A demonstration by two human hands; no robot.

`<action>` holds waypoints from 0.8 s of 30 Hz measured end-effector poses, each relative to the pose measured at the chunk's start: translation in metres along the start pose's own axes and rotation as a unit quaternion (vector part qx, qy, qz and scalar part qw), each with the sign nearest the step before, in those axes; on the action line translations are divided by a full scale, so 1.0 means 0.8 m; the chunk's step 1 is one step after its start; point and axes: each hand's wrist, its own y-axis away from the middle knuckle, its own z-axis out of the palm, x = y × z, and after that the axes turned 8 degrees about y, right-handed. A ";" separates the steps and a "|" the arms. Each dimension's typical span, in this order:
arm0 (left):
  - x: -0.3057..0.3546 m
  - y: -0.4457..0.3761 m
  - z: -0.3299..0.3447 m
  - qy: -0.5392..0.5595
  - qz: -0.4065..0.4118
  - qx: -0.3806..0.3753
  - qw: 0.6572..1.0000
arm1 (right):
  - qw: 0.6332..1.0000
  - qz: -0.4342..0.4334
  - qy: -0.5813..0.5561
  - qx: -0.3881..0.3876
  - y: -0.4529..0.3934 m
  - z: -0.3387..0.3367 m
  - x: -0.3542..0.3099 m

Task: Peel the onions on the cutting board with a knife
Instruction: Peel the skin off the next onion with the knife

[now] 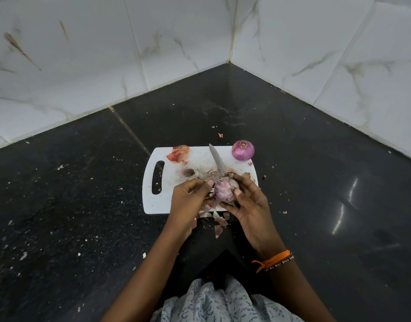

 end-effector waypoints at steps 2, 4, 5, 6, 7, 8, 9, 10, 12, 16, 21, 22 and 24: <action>0.000 0.000 0.001 -0.034 0.019 0.004 0.999 | 1.000 -0.001 0.006 0.000 0.000 0.000 0.000; 0.001 0.000 0.003 -0.057 0.038 0.012 0.998 | 1.000 -0.002 0.010 -0.001 0.000 0.000 0.000; 0.001 0.000 0.003 -0.062 0.043 0.014 0.997 | 1.000 -0.003 0.014 -0.002 0.000 0.000 0.001; 0.002 0.000 0.004 -0.063 0.044 0.016 0.997 | 1.000 -0.004 0.019 -0.002 -0.001 0.000 0.001; 0.003 0.000 0.004 -0.062 0.042 0.018 0.997 | 1.000 -0.005 0.026 -0.003 -0.001 -0.001 0.002; 0.004 0.001 0.003 -0.060 0.037 0.018 0.997 | 0.999 -0.005 0.032 -0.003 0.000 -0.001 0.002; 0.004 0.001 0.003 -0.059 0.032 0.019 0.998 | 0.999 -0.005 0.037 -0.005 0.000 -0.001 0.002; 0.005 0.001 0.003 -0.059 0.028 0.019 0.998 | 0.999 -0.006 0.042 -0.008 0.000 -0.001 0.002; 0.005 0.001 0.004 -0.059 0.025 0.023 0.998 | 0.998 -0.006 0.054 -0.013 0.001 0.000 0.002; 0.003 0.000 0.005 -0.083 0.039 0.038 0.995 | 0.998 -0.006 0.057 -0.020 0.002 0.001 0.003; 0.002 0.001 0.001 -0.168 0.094 0.045 0.980 | 0.997 -0.009 0.073 -0.012 0.002 0.003 0.006; 0.001 0.001 0.001 -0.190 0.107 0.044 0.975 | 0.997 -0.009 0.080 -0.008 0.002 0.004 0.007; 0.002 0.001 0.000 -0.233 0.130 0.049 0.962 | 0.996 -0.008 0.085 -0.001 0.002 0.005 0.008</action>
